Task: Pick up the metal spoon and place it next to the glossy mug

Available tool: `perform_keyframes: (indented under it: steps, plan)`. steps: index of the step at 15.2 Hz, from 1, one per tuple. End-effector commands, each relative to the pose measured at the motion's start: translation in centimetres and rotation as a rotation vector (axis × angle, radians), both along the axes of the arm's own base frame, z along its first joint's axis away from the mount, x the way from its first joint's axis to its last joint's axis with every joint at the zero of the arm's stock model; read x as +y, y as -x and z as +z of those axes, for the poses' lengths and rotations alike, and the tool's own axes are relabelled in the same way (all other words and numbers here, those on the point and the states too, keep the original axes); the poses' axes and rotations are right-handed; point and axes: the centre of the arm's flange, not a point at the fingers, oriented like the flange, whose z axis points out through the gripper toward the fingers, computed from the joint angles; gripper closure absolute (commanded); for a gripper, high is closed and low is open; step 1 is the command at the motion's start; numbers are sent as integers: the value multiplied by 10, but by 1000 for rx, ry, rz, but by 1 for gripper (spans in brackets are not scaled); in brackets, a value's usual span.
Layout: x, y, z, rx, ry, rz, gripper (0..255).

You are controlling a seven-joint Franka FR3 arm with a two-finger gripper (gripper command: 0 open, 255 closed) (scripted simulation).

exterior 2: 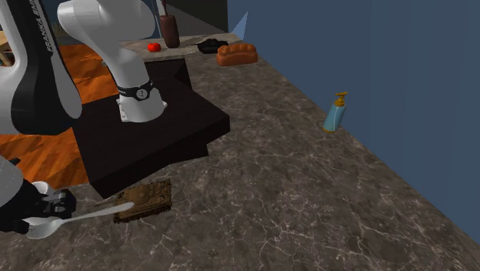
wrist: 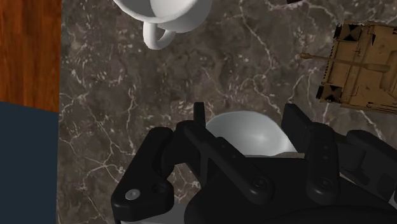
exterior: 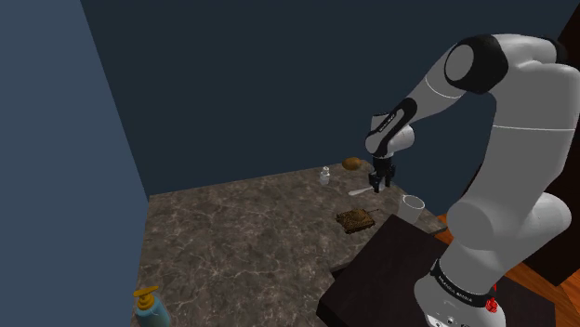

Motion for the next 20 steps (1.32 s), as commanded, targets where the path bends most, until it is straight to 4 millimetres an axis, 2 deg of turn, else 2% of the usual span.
perform_keyframes:
  steps: [1, 16, 20]
  plan:
    - [0, 0, -10, 0, 0, 0, 255]
    - [0, 0, -93, 0, 0, 0, 255]
    - [0, 0, -93, 0, 0, 0, 255]
